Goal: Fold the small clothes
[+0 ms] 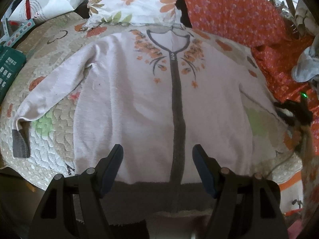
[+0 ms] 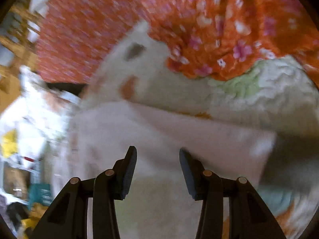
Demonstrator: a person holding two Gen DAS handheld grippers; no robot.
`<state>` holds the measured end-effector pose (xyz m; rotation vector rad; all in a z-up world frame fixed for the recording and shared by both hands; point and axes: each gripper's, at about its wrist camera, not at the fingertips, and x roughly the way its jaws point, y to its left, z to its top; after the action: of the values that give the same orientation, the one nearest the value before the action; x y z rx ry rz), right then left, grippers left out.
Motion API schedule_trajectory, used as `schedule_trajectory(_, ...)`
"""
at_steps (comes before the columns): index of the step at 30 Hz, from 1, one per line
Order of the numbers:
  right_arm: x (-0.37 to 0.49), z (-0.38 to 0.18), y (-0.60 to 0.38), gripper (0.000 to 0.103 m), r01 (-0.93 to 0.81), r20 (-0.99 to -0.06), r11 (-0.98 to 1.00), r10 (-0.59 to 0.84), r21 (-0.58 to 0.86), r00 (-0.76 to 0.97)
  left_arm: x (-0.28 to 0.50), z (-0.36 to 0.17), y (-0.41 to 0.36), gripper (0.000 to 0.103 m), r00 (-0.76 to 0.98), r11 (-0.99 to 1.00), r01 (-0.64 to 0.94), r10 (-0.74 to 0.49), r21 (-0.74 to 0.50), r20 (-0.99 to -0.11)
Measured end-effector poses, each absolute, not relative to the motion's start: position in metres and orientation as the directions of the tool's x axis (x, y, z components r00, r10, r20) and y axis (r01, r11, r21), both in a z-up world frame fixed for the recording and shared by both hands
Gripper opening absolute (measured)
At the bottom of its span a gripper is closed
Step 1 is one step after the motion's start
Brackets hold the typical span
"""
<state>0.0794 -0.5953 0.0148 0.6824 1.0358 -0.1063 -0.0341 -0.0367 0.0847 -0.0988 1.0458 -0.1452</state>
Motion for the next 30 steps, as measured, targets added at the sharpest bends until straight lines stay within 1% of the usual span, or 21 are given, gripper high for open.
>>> schedule_trajectory(1, 0.087, 0.018, -0.599, 0.033, 0.398, -0.833, 0.812, 0.182, 0.427, 0.522, -0.032, 0.083, -0.039, 0.071, 0.491, 0.987, 0.073, -0.163, -0.146, -0.856)
schedule_trajectory(2, 0.096, 0.029, -0.607, 0.031, 0.438, -0.853, 0.844, 0.046, 0.311, 0.520, -0.030, 0.082, -0.039, 0.071, 0.490, 0.987, 0.073, -0.163, -0.146, -0.856)
schedule_trajectory(3, 0.099, 0.037, -0.612, 0.035, 0.468, -0.853, 0.851, -0.045, 0.240, 0.519, -0.029, 0.081, -0.040, 0.071, 0.490, 0.986, 0.071, -0.164, -0.148, -0.856)
schedule_trajectory(4, 0.101, 0.050, -0.619, 0.038, 0.523, -0.839, 0.844, -0.195, 0.121, 0.508, -0.026, 0.080, -0.040, 0.071, 0.487, 0.986, 0.065, -0.163, -0.151, -0.858)
schedule_trajectory(5, 0.100, 0.060, -0.627, 0.044, 0.568, -0.819, 0.822, -0.299, 0.039, 0.490, -0.024, 0.079, -0.041, 0.071, 0.486, 0.986, 0.061, -0.166, -0.156, -0.858)
schedule_trajectory(6, 0.098, 0.066, -0.632, 0.046, 0.581, -0.810, 0.813, -0.316, 0.036, 0.494, -0.023, 0.078, -0.041, 0.071, 0.485, 0.985, 0.060, -0.169, -0.160, -0.858)
schedule_trajectory(7, 0.089, 0.074, -0.640, 0.046, 0.584, -0.802, 0.807, -0.290, 0.088, 0.522, -0.022, 0.078, -0.042, 0.071, 0.485, 0.984, 0.060, -0.174, -0.166, -0.857)
schedule_trajectory(8, 0.076, 0.081, -0.646, 0.047, 0.575, -0.789, 0.800, -0.236, 0.173, 0.567, -0.021, 0.077, -0.043, 0.071, 0.486, 0.984, 0.061, -0.175, -0.166, -0.856)
schedule_trajectory(11, 0.031, 0.089, -0.651, 0.048, 0.533, -0.749, 0.767, -0.107, 0.357, 0.654, -0.018, 0.074, -0.046, 0.071, 0.480, 0.983, 0.068, -0.180, -0.168, -0.858)
schedule_trajectory(13, -0.001, 0.087, -0.649, 0.049, 0.515, -0.734, 0.751, -0.060, 0.413, 0.676, -0.016, 0.071, -0.047, 0.071, 0.472, 0.982, 0.069, -0.190, -0.178, -0.861)
schedule_trajectory(15, -0.023, 0.084, -0.648, 0.056, 0.519, -0.736, 0.746, -0.059, 0.416, 0.674, -0.015, 0.071, -0.047, 0.071, 0.470, 0.980, 0.067, -0.198, -0.189, -0.860)
schedule_trajectory(17, -0.047, 0.076, -0.638, 0.060, 0.539, -0.749, 0.756, -0.099, 0.372, 0.655, -0.018, 0.072, -0.048, 0.071, 0.471, 0.977, 0.069, -0.209, -0.201, -0.857)
schedule_trajectory(20, -0.052, 0.060, -0.627, 0.060, 0.536, -0.778, 0.807, -0.162, 0.250, 0.607, -0.025, 0.077, -0.048, 0.071, 0.484, 0.979, 0.078, -0.203, -0.190, -0.851)
schedule_trajectory(23, -0.041, 0.048, -0.606, 0.060, 0.486, -0.795, 0.872, -0.250, 0.063, 0.552, -0.031, 0.082, -0.045, 0.071, 0.494, 0.981, 0.078, -0.193, -0.178, -0.848)
schedule_trajectory(25, -0.025, 0.038, -0.605, 0.060, 0.455, -0.817, 0.890, -0.275, -0.017, 0.507, -0.035, 0.087, -0.041, 0.071, 0.504, 0.983, 0.066, -0.181, -0.171, -0.845)
schedule_trajectory(26, -0.018, 0.036, -0.613, 0.057, 0.473, -0.820, 0.879, -0.317, -0.066, 0.476, -0.036, 0.090, -0.039, 0.071, 0.509, 0.984, 0.059, -0.176, -0.169, -0.843)
schedule_trajectory(28, -0.003, 0.046, -0.636, 0.057, 0.570, -0.770, 0.799, -0.482, -0.191, 0.418, -0.039, 0.095, -0.036, 0.071, 0.521, 0.985, 0.043, -0.163, -0.165, -0.838)
schedule_trajectory(29, 0.000, 0.050, -0.648, 0.049, 0.599, -0.766, 0.778, -0.498, -0.187, 0.408, -0.040, 0.098, -0.033, 0.071, 0.528, 0.986, 0.033, -0.157, -0.165, -0.835)
schedule_trajectory(30, 0.001, 0.053, -0.655, 0.044, 0.612, -0.783, 0.779, -0.465, -0.140, 0.414, -0.041, 0.099, -0.032, 0.071, 0.531, 0.986, 0.027, -0.156, -0.167, -0.833)
